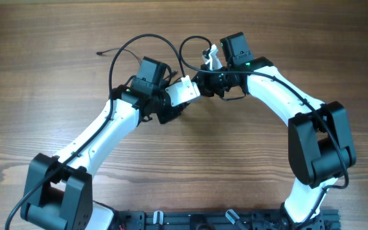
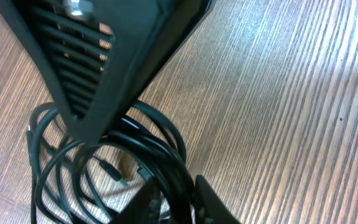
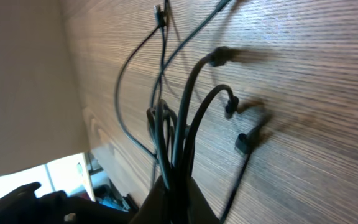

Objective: Untangle cables

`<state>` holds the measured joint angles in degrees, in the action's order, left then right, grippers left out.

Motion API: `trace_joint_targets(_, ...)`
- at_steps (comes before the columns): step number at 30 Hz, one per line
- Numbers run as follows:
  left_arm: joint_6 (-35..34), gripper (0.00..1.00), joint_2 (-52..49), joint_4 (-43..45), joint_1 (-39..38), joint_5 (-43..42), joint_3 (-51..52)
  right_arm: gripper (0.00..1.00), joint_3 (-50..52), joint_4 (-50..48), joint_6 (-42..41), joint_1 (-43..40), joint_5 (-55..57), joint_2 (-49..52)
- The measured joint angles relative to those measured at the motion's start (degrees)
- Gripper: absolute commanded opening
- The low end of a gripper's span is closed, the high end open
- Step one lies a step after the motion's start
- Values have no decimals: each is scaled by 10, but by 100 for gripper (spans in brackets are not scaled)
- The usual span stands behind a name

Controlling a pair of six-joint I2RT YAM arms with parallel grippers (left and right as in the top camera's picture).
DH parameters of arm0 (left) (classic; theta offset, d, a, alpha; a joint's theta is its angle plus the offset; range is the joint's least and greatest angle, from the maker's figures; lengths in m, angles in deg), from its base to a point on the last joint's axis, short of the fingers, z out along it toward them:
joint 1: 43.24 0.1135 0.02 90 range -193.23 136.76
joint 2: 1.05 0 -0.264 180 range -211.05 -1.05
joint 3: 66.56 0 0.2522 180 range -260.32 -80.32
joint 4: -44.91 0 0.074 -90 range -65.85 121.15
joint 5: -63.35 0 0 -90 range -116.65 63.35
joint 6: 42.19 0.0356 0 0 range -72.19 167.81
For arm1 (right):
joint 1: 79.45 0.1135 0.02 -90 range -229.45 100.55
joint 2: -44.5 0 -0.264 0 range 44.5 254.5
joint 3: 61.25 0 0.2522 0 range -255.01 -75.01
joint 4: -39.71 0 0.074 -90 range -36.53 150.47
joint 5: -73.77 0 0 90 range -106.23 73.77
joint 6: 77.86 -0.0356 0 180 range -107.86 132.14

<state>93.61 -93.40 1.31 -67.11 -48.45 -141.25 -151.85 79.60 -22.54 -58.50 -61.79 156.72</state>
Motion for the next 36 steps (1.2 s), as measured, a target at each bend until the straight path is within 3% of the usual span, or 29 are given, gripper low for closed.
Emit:
trace_joint_targets(2, 0, 25, 0, 0, 0, 0, 0, 9, 0, 6, 0, 0, 17, 0)
trace_joint_targets(4, 0, 41, 0, 0, 0, 10, 0, 13, 1, 23, 0, 0, 54, 0)
trace_joint_targets(7, -29, 54, 0, 18, 9, 24, 0, 39, 2, 57, 0, 1, 118, 0)
trace_joint_targets(9, -75, 54, 0, 33, 29, 26, 0, 50, 4, 67, 9, 1, 145, 0)
trace_joint_targets(11, -121, 45, 0, 40, 49, 21, 0, 60, 4, 71, 20, 2, 163, 0)
trace_joint_targets(15, -209, 44, 0, 39, 63, 4, 0, 72, 4, 74, 30, 3, 196, 0)
trace_joint_targets(21, -247, 38, -1, 12, 43, -10, 0, 74, 4, 136, 35, -6, 238, 0)
trace_joint_targets(29, -177, 40, -67, 11, -32, 52, 0, 75, 4, 172, 35, -80, 238, 0)
trace_joint_targets(36, -144, 49, -95, 20, -39, 107, 0, 77, 4, 172, 39, -87, 237, 0)
